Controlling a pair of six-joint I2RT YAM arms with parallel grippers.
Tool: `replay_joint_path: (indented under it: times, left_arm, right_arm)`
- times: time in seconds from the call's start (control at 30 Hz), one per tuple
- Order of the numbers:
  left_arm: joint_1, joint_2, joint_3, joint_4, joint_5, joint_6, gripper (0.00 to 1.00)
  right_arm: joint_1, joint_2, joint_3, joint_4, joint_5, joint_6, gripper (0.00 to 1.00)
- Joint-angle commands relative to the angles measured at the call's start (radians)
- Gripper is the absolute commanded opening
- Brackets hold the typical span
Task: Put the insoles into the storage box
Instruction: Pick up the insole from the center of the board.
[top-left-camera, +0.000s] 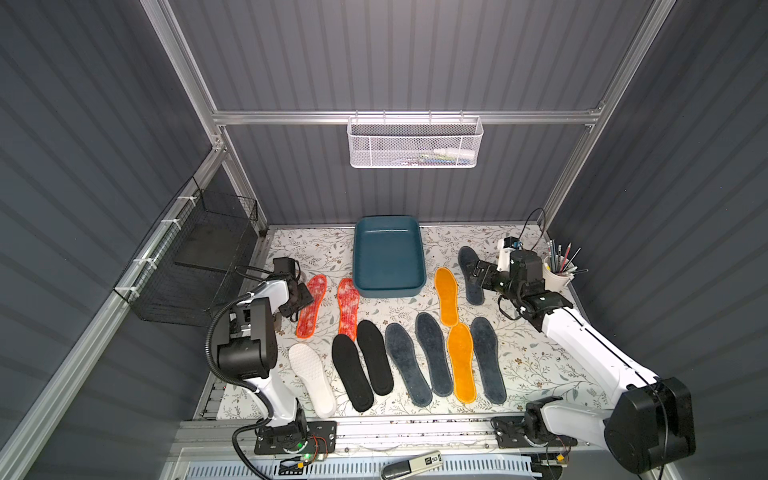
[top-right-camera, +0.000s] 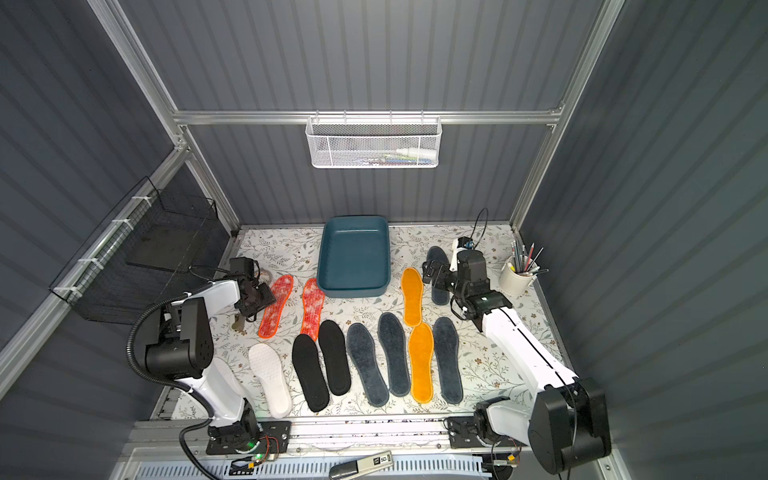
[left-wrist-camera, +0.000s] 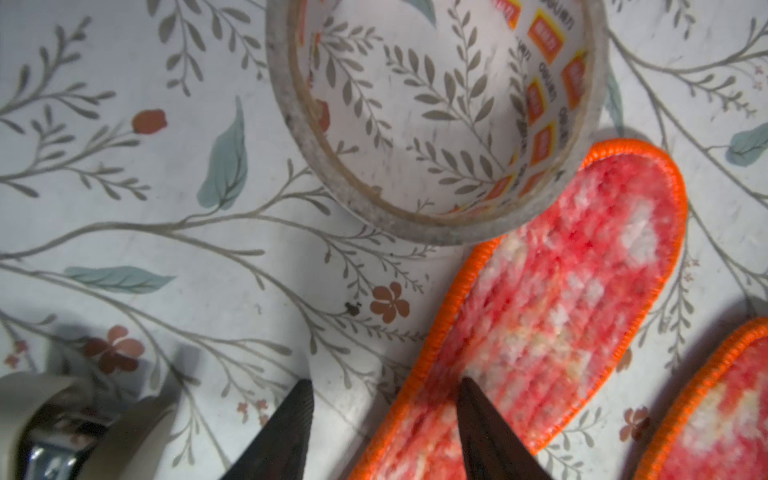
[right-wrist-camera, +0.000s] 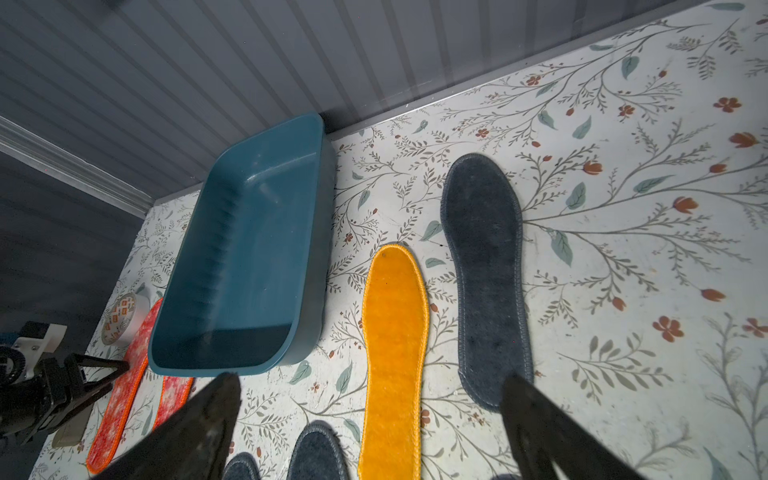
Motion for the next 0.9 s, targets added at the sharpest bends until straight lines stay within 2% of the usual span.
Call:
replay_joint_path:
  times: [0.0,0.57,0.73,0.87]
  left_arm:
    - [0.006,0.023,0.015,-0.040,0.009,-0.009,0.55]
    - [-0.100,0.073,0.035,-0.070,-0.004,-0.019,0.49]
    - [-0.100,0.078,0.034,-0.083,-0.015,-0.018,0.34]
    - [-0.100,0.059,0.037,-0.090,-0.015,-0.017,0.11]
  right_arm:
    - [0.004,-0.018,0.024,-0.006,0.006,0.001,0.99]
    - [0.004,-0.014,0.027,-0.010,0.014,0.000,0.99]
    - [0.004,-0.023,0.021,-0.014,0.024,0.002,0.99]
    - [0.004,-0.027,0.018,-0.013,0.024,0.004,0.99]
